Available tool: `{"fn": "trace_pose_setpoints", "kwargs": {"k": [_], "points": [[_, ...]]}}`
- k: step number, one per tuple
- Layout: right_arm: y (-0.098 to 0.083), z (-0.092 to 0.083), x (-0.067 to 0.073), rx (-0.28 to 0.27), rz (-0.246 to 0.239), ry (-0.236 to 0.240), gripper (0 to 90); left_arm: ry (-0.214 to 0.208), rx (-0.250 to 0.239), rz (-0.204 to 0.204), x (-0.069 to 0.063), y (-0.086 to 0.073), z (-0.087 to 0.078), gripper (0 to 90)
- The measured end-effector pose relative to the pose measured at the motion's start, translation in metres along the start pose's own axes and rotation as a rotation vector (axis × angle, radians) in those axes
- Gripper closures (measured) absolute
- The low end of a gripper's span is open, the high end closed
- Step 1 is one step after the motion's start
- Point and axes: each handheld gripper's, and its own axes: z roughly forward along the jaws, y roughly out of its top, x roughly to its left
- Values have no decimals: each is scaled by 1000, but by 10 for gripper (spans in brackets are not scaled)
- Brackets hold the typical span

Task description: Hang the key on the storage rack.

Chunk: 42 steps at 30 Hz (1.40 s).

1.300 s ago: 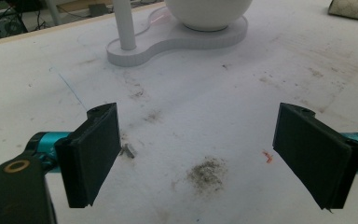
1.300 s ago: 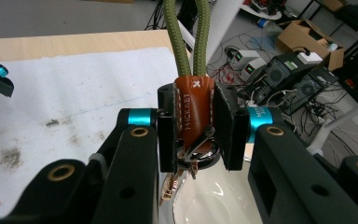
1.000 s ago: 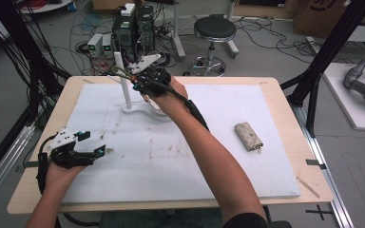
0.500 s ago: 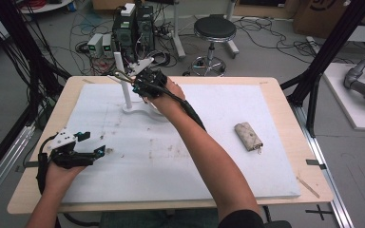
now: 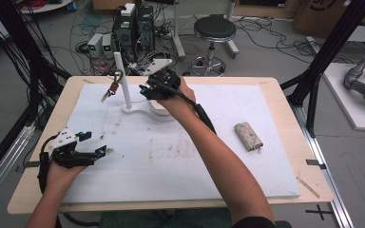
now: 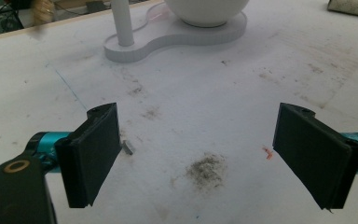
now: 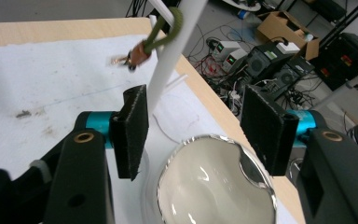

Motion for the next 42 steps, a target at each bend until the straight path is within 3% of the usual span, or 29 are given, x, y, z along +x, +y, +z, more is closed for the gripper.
{"fn": "trace_pose_setpoints", "kwargs": {"k": [6,9,15,18,23,29,35,42], "points": [[-20,-25,-11,13,48,-6,361,-11,2,2,-2,1,3,150],[-35,-41,-16,-14,73,-9,362,-12,-1,5,-3,2,4,150],[-83,-76,-24,-33,131,-29,348,-22,-2,4,-3,3,6,150],[-107,-94,-28,-50,194,-35,340,-24,-1,8,-4,3,7,150],[-142,-120,-34,-63,251,-63,333,-23,-2,8,-5,4,7,150],[-174,-142,-32,-60,289,-81,321,-23,-3,9,-4,5,8,150],[-193,-154,-28,-60,287,-107,311,-25,-12,10,-3,5,9,150],[-230,-167,-24,-41,348,-110,272,-28,-22,11,-4,6,8,150]]}}
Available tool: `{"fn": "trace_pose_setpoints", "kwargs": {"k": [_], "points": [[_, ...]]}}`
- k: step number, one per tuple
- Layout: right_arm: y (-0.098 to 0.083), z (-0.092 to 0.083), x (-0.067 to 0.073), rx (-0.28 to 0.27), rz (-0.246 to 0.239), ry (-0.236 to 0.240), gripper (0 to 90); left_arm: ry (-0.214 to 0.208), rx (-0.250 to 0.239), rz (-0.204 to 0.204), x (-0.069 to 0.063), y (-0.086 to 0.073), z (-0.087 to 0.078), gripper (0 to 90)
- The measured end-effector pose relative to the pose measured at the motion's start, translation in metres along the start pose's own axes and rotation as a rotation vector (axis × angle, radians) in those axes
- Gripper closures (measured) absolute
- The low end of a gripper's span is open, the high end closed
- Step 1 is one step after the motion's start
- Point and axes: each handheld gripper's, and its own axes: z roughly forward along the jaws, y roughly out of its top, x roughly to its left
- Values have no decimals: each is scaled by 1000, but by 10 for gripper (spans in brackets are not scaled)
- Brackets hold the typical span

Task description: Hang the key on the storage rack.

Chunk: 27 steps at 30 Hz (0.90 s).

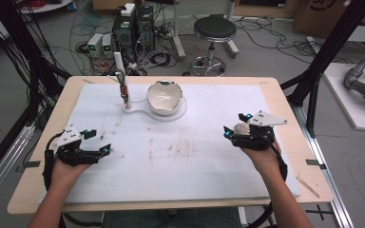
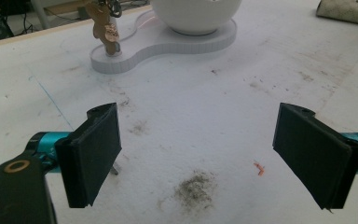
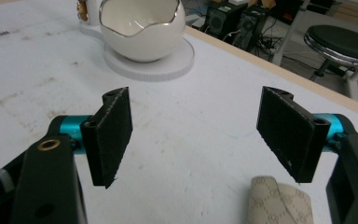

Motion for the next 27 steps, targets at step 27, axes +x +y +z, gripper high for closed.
{"fn": "trace_pose_setpoints", "kwargs": {"k": [27], "points": [[-24,-16,-13,-34,39,-53,201,5,-31,1,-1,2,-5,150]]}}
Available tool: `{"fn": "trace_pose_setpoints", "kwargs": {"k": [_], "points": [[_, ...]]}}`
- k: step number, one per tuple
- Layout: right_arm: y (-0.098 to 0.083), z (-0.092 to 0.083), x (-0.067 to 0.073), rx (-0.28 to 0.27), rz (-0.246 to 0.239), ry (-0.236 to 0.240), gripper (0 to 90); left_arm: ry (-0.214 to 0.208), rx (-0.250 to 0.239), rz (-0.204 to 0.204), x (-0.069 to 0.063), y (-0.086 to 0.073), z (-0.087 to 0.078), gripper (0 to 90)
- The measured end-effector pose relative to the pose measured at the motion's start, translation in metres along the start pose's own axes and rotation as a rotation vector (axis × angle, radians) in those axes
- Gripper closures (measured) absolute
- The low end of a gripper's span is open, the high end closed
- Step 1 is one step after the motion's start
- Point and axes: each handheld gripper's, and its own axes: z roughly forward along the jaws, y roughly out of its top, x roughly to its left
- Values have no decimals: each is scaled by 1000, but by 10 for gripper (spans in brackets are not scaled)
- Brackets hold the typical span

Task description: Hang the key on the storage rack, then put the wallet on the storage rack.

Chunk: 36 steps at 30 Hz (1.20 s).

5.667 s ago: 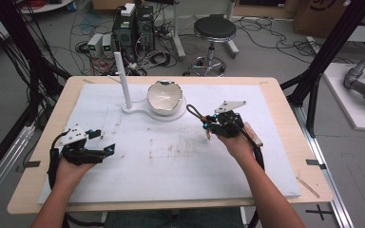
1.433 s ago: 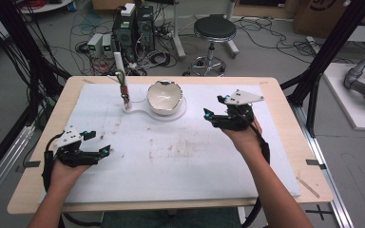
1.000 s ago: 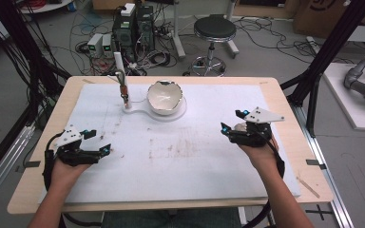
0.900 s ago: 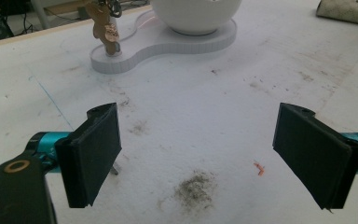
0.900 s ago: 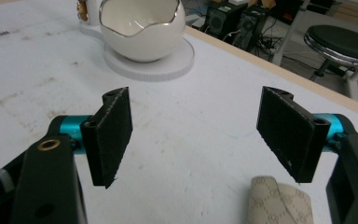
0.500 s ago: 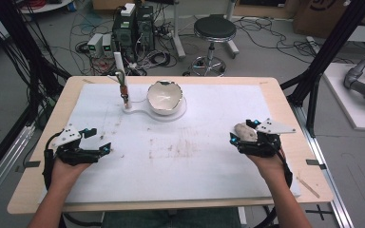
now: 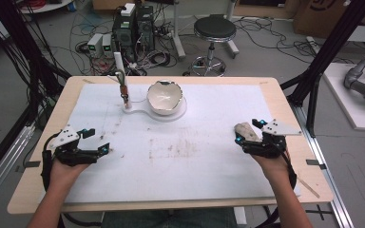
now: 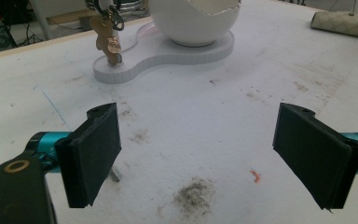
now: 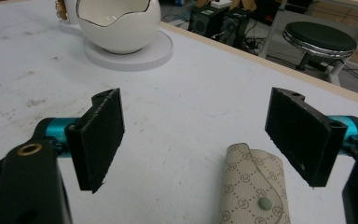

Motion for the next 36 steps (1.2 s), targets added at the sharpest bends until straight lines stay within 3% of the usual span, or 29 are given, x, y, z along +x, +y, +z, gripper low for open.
{"fn": "trace_pose_setpoints", "kwargs": {"k": [11,22,36], "points": [[-2,0,1,22,2,-19,201,-2,9,-3,1,-1,1,150],[-11,-2,-12,48,12,-71,201,1,18,5,-1,1,5,150],[-38,9,-34,195,78,-169,201,-23,32,16,-3,3,17,150]]}}
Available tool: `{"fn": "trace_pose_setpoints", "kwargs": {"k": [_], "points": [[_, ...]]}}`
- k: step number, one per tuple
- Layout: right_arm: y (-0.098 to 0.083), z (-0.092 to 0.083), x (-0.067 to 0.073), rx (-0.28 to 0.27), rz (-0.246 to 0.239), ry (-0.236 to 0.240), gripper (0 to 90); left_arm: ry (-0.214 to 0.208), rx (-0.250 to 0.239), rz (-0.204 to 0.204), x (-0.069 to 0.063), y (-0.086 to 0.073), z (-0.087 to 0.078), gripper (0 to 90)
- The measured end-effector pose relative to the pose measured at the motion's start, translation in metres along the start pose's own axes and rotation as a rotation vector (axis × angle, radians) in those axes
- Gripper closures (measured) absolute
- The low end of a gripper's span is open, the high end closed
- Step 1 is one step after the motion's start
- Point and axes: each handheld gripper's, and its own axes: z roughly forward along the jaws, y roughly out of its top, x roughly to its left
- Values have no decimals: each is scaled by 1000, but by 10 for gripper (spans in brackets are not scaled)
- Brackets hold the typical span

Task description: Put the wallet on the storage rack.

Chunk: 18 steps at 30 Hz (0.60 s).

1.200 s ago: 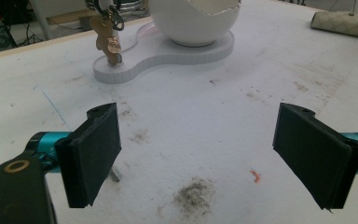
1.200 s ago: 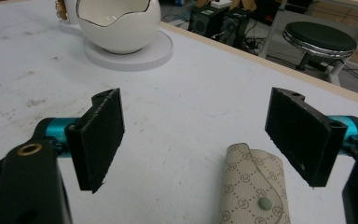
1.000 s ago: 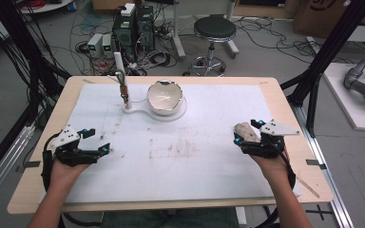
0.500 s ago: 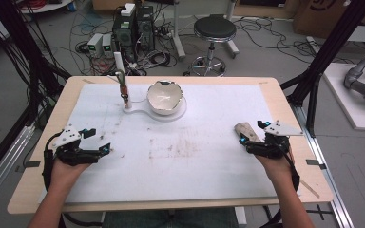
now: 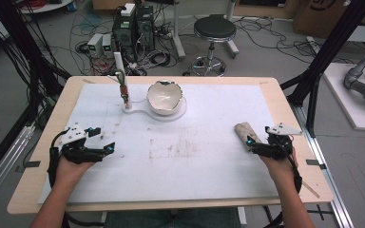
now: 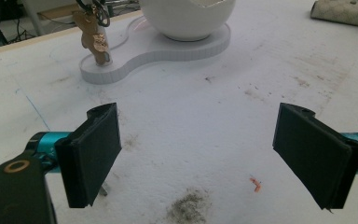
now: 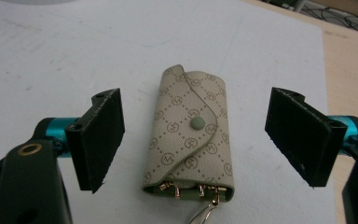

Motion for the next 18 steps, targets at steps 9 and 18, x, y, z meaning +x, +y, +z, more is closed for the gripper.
{"fn": "trace_pose_setpoints", "kwargs": {"k": [9,18], "points": [[-7,15,-3,59,47,-10,201,-1,5,-2,0,-1,0,150],[-10,26,0,108,41,-28,201,1,8,-3,1,-2,-1,150]]}}
